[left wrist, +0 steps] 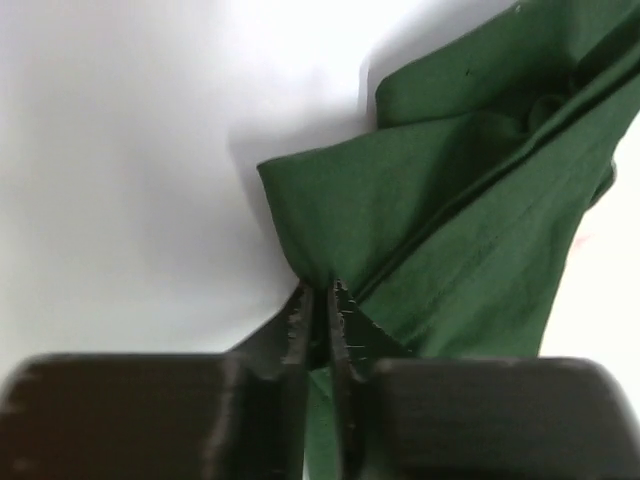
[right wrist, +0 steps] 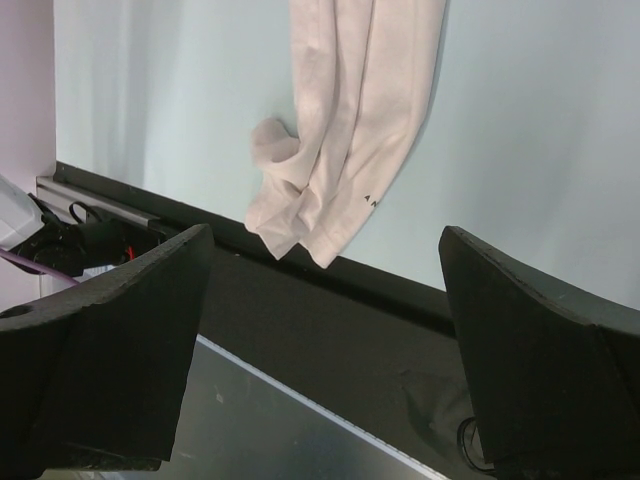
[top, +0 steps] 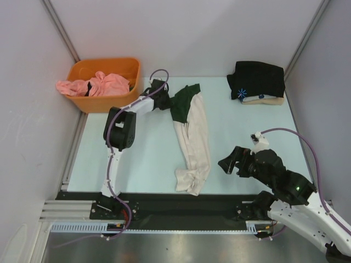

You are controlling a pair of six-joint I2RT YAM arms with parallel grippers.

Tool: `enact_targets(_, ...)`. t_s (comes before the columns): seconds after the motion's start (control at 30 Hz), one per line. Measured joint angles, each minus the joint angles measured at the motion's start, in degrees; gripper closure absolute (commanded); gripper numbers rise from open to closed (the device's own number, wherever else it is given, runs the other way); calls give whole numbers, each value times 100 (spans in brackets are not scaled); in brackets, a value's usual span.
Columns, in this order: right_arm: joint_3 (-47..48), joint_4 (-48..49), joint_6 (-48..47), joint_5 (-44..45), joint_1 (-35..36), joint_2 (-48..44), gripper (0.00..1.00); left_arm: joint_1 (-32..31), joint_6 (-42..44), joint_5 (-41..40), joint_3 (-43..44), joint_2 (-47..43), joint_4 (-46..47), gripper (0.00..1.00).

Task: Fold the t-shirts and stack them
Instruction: Fold the tshirt

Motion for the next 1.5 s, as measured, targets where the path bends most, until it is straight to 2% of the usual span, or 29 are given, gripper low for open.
enact_targets(0.13,0,0,0,0,0,2,1,4,-39,52,363,229,-57,100)
enact_targets(0.23,0,-9,0,0,0,4,1,-7,85,-203,1001,492,-485,99)
enact_targets(0.4,0,-42,0,2,0,22,1,33,570,-859,3136,1252,-1172,100)
enact_targets(0.43,0,-61,0,9,0,35,1,61,660,-981,3314,1263,-1147,90)
enact_targets(0.47,2,-79,0,9,0,50,1,90,743,-1075,3405,1252,-1126,84)
enact_targets(0.57,0,-92,0,7,0,103,1,221,990,-1314,3488,1172,-920,45)
enact_targets(0.6,0,-90,0,7,0,127,0,269,1080,-1357,3493,1161,-879,35)
enact_targets(0.63,0,-87,2,7,0,160,1,306,1113,-1388,3493,1154,-872,18)
enact_targets(0.67,0,-83,7,-2,0,203,0,350,1152,-1416,3493,1143,-911,13)
enact_targets(0.7,0,-76,28,-17,0,260,1,376,1180,-1427,3491,1126,-953,3)
enact_targets(0.77,-2,-63,98,-59,2,413,1,424,1215,-1453,3340,953,-1091,0)
enact_targets(0.9,-109,-22,350,-162,173,719,0,415,1209,-1449,2820,136,-1513,0)
enact_targets(1.03,-505,138,874,-138,767,1132,3,378,1152,-1362,1821,-1399,-1934,2)
enact_targets(1.17,-1043,713,1311,-50,1495,1663,7,345,990,-1167,-184,-3567,-2009,3)
enact_targets(1.27,-1261,1309,1447,-42,1624,2210,14,328,839,-1012,-2100,-5104,-1987,4)
enact_targets(1.43,-1338,2356,1495,61,1628,3032,26,275,592,-675,-4850,-6614,-2114,7)
enact_targets(1.5,-1346,2778,1482,79,1626,3401,29,251,535,-573,-5539,-6972,-2282,7)
